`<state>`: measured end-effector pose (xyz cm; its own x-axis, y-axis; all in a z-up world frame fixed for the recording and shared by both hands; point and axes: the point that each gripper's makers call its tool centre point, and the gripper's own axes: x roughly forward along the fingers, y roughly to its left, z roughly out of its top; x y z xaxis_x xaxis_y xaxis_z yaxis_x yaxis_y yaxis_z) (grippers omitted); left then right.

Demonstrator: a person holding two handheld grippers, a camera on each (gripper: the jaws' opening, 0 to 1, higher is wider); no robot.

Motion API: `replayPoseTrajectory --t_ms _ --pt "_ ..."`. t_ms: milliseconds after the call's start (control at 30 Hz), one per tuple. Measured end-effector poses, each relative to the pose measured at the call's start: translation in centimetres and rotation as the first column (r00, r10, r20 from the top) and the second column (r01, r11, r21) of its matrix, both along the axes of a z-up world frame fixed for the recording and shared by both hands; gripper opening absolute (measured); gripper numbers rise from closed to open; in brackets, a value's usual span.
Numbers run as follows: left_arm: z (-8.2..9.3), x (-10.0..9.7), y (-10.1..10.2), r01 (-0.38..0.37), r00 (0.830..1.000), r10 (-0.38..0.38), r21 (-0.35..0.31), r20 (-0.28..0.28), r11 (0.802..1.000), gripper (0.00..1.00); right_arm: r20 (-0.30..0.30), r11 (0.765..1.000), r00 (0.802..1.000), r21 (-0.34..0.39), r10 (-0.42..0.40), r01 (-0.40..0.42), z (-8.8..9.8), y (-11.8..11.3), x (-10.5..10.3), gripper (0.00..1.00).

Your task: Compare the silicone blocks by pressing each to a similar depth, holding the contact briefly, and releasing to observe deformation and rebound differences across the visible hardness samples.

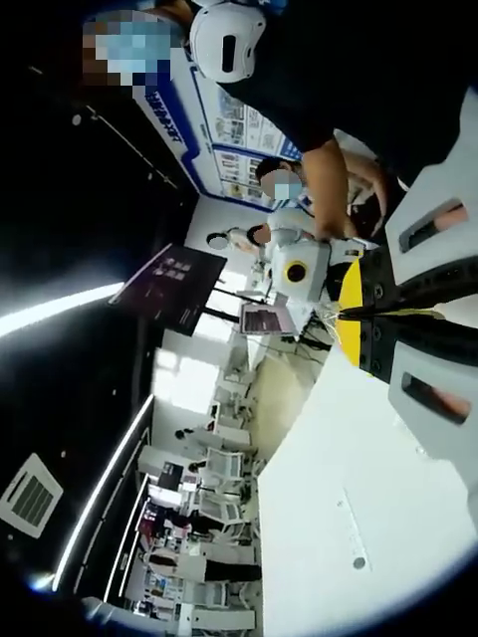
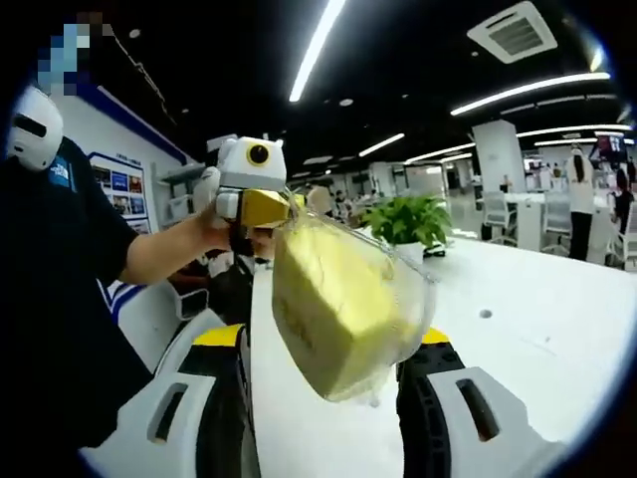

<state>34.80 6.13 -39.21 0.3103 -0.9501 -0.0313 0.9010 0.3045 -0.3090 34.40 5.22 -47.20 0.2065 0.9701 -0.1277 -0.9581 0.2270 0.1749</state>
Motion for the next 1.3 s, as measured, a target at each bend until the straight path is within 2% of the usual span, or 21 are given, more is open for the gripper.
replayPoseTrajectory --t_ms 67,200,267,333,400,467,533,667,767,800,900,1000,1100,1300 --pt "0.0 -0.1 0.1 0.002 1.0 -0.002 -0.006 -0.003 1.0 0.0 -0.011 1.0 1.0 0.015 -0.021 0.021 0.0 -0.1 0.1 0.65" --pt "-0.2 0.0 0.4 -0.012 1.0 0.012 -0.016 -0.008 1.0 0.0 0.005 0.997 0.997 0.014 -0.079 0.079 -0.4 -0.7 0.5 0.83" --pt "-0.3 0.0 0.5 -0.012 1.0 0.011 -0.021 -0.015 1.0 0.0 -0.003 0.993 0.993 0.02 -0.118 0.118 -0.5 -1.1 0.8 0.88" --pt "-0.4 0.2 0.7 -0.021 1.0 0.021 -0.025 -0.019 0.999 0.0 0.015 0.984 0.985 0.051 -0.171 0.17 0.0 -1.6 1.5 0.95" --pt "-0.5 0.1 0.8 -0.024 0.999 0.023 -0.03 -0.029 0.999 0.0 0.019 0.976 0.978 0.072 -0.206 0.204 0.4 -2.2 1.9 0.96" --pt "-0.7 0.1 1.0 -0.027 0.999 0.026 -0.032 -0.035 0.999 0.0 -0.003 0.972 0.976 0.09 -0.217 0.216 0.6 -2.7 1.8 0.96" --pt "-0.8 0.2 1.2 -0.037 0.999 0.036 -0.033 -0.039 0.999 0.0 -0.006 0.964 0.967 0.08 -0.255 0.255 0.6 -3.5 2.1 0.96" --pt "-1.1 0.2 1.8 -0.052 0.997 0.05 -0.038 -0.051 0.998 0.0 0.076 0.946 0.943 0.044 -0.323 0.32 0.4 -5.9 2.1 0.96" --pt "-1.4 0.4 2.3 -0.062 0.996 0.06 -0.04 -0.059 0.997 0.0 0.079 0.939 0.936 0.031 -0.344 0.342 0.2 -7.7 1.5 0.96" --pt "-1.5 0.5 2.5 -0.072 0.996 0.069 -0.04 -0.06 0.997 0.0 0.096 0.924 0.92 0.005 -0.381 0.382 -0.2 -8.9 1.7 0.96" --pt "-1.8 0.9 2.9 -0.088 0.994 0.084 -0.044 -0.073 0.995 0.0 0.115 0.914 0.908 0.0 -0.402 0.405 -0.3 -10.2 1.4 0.96" --pt "-2.1 1.1 3.1 -0.102 0.992 0.098 -0.047 -0.085 0.994 0.0 0.122 0.889 0.883 -0.006 -0.453 0.458 -0.4 -12.1 1.2 0.96" --pt "-2.5 1.2 3.3 -0.113 0.989 0.107 -0.054 -0.099 0.992 0.0 0.165 0.869 0.859 -0.021 -0.485 0.494 -0.7 -13.4 0.8 0.92" --pt "-3.6 1.4 3.6 -0.133 0.983 0.124 -0.06 -0.135 0.989 0.0 0.155 0.84 0.83 -0.002 -0.536 0.543 -2.4 -15.4 -0.9 0.96"
